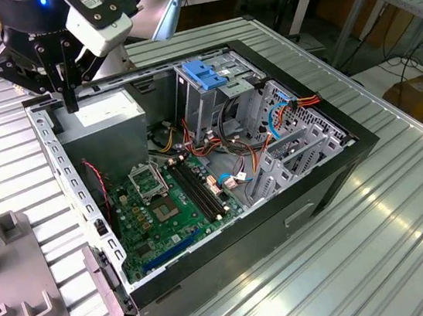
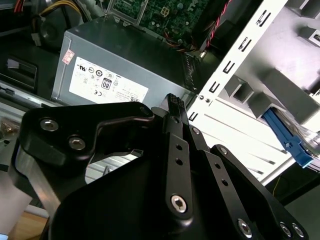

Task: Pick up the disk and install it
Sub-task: 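Reach for the disk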

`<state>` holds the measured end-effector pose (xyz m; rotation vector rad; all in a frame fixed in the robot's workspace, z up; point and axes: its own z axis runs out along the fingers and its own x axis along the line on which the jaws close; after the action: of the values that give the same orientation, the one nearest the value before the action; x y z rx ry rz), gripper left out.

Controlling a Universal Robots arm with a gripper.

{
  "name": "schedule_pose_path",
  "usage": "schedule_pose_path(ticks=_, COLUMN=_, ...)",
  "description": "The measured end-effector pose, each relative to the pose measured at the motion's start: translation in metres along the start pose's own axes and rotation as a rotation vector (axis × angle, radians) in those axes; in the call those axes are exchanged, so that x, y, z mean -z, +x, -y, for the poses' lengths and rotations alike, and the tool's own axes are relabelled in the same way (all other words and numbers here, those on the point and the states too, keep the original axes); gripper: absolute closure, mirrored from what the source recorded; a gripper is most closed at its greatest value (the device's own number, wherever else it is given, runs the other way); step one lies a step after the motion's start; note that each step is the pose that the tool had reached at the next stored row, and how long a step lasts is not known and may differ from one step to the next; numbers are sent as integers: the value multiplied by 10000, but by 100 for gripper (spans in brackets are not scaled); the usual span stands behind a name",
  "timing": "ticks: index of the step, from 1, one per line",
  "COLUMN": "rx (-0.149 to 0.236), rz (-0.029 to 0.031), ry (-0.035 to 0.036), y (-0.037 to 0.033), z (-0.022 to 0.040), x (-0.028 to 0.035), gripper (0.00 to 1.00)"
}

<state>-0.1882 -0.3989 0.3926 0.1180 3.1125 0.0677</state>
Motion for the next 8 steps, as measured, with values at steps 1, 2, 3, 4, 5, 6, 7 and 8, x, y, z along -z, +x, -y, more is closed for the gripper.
schedule_pose_path(ticks=1, rx=0, rz=0, ry=0, y=5, z=0, x=0, gripper=90)
schedule_pose_path(ticks=2, rx=0, rz=0, ry=0, y=9, z=1, x=0, gripper=90)
schedule_pose_path(ticks=3, rx=1, rz=0, ry=1, y=13, z=1, x=0, gripper=90)
schedule_pose_path(ticks=4, rx=0, rz=0, ry=0, y=17, z=1, x=0, gripper=90)
schedule_pose_path(ticks=5, rx=0, rz=0, ry=0, y=19, z=1, x=0, gripper=90)
schedule_pose_path(ticks=6, rx=0, rz=0, ry=0, y=22, z=2, x=0, gripper=90)
schedule_pose_path(ticks=7, rx=0, rz=0, ry=0, y=26, z=2, x=0, gripper=90)
schedule_pose_path(ticks=8, rx=0, rz=-1, ry=1, y=29, z=2, x=0, gripper=90)
